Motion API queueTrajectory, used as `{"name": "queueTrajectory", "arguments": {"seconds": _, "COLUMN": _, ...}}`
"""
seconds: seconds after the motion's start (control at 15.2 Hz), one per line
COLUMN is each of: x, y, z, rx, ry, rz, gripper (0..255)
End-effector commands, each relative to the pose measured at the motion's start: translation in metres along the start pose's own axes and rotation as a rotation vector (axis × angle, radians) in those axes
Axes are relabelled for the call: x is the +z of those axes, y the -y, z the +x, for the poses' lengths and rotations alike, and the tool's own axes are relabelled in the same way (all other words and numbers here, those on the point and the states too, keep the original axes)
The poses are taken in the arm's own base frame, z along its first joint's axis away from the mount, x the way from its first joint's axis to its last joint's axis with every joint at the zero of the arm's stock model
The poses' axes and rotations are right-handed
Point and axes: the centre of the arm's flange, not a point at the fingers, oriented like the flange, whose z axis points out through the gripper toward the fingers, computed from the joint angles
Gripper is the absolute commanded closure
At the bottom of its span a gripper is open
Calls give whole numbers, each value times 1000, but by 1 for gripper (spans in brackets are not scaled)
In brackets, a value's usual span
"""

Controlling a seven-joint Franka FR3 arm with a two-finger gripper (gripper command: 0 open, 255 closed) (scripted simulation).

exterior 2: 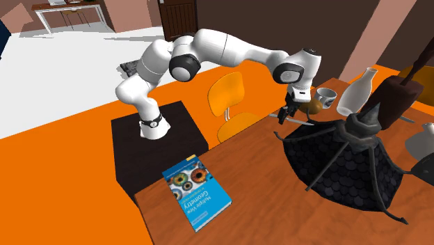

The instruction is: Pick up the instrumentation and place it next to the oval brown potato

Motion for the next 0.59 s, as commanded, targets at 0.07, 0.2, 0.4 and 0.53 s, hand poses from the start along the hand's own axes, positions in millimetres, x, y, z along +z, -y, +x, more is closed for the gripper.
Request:
{"name": "queueTrajectory", "arguments": {"seconds": 0.07, "x": -33, "y": 0, "z": 0, "rx": 0, "ry": 0, "rz": 0, "gripper": 0}}
{"name": "queueTrajectory", "arguments": {"seconds": 0.2, "x": -43, "y": 0, "z": 0, "rx": 0, "ry": 0, "rz": 0, "gripper": 0}}
{"name": "queueTrajectory", "arguments": {"seconds": 0.4, "x": -43, "y": 0, "z": 0, "rx": 0, "ry": 0, "rz": 0, "gripper": 0}}
{"name": "queueTrajectory", "arguments": {"seconds": 0.53, "x": -43, "y": 0, "z": 0, "rx": 0, "ry": 0, "rz": 0, "gripper": 0}}
